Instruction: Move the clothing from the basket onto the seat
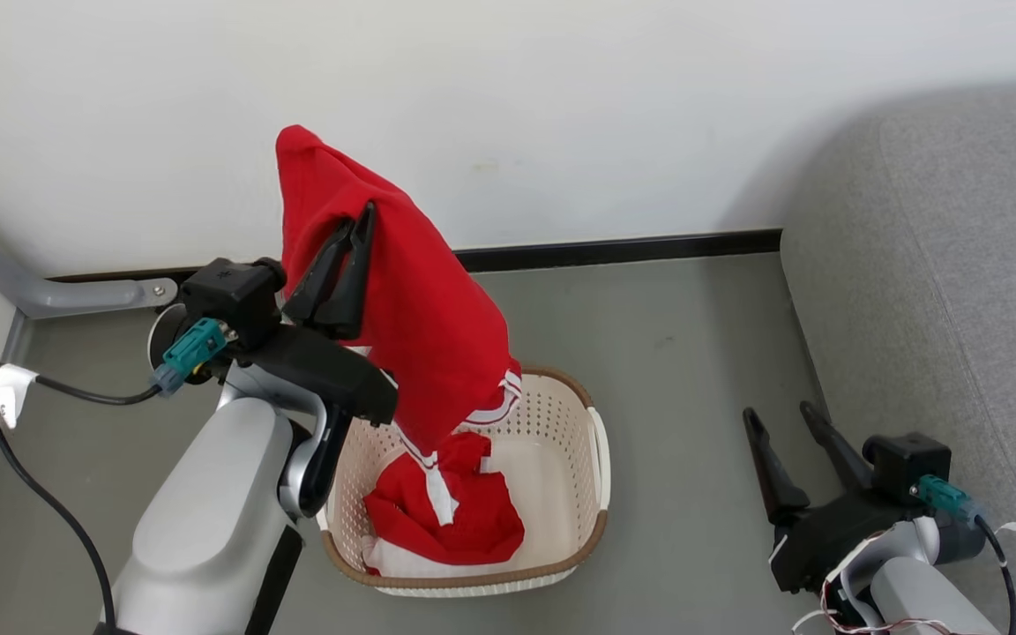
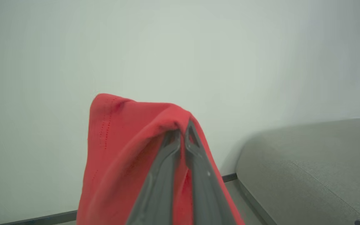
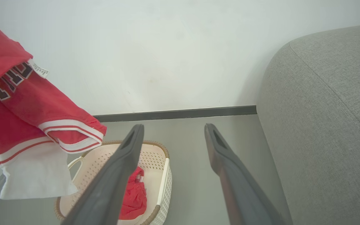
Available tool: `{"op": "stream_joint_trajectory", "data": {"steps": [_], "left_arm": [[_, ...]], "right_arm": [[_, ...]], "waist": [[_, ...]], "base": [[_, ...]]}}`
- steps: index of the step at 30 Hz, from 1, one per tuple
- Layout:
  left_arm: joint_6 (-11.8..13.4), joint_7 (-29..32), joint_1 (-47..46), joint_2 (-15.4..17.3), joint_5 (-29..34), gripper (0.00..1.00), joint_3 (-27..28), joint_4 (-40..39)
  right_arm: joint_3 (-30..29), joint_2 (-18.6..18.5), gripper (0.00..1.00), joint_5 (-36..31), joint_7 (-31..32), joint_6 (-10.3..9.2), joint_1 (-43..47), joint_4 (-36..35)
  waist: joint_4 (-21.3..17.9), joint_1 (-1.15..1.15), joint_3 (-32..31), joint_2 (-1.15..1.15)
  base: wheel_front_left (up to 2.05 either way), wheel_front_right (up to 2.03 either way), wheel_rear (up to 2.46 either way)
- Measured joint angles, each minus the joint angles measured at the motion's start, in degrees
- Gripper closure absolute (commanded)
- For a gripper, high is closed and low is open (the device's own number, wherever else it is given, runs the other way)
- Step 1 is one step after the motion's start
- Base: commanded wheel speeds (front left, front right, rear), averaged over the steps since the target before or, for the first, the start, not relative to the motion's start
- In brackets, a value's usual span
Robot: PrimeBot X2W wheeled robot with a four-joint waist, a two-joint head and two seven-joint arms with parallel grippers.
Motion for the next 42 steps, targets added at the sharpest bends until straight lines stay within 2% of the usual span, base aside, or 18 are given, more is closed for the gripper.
{"op": "stream_joint_trajectory", "data": {"steps": [5,21,30,42], "left_arm": [[0.70,-0.01,0.80,1.58,0.24,1.00,0.24,-4.63],[3.08,1.67,1.65,2.72,1.33,1.00,0.36,-16.62],[4.59,4.00,2.10,3.18,1.31,1.00,0.45,-20.41],[6.08,6.43,2.71,3.53,1.22,1.00,0.33,-22.51]], "right_arm": [[0.24,0.33,0.00,0.00,0.00,0.03,0.40,-0.42],[0.29,0.35,0.00,0.00,0.00,0.43,0.72,-0.99],[0.48,0.48,0.00,-0.02,0.00,0.43,0.48,-2.74],[4.23,0.63,0.00,-2.77,-0.01,0.71,-4.79,-9.98]], "waist": [[0.02,0.00,-0.87,0.00],[-0.55,0.01,-1.61,0.01],[-0.79,0.00,-1.47,0.01],[-1.08,0.01,-1.07,0.01]], "base": [[0.00,0.00,0.00],[0.00,0.00,0.00],[0.00,0.00,0.00],[0.00,0.00,0.00]]}}
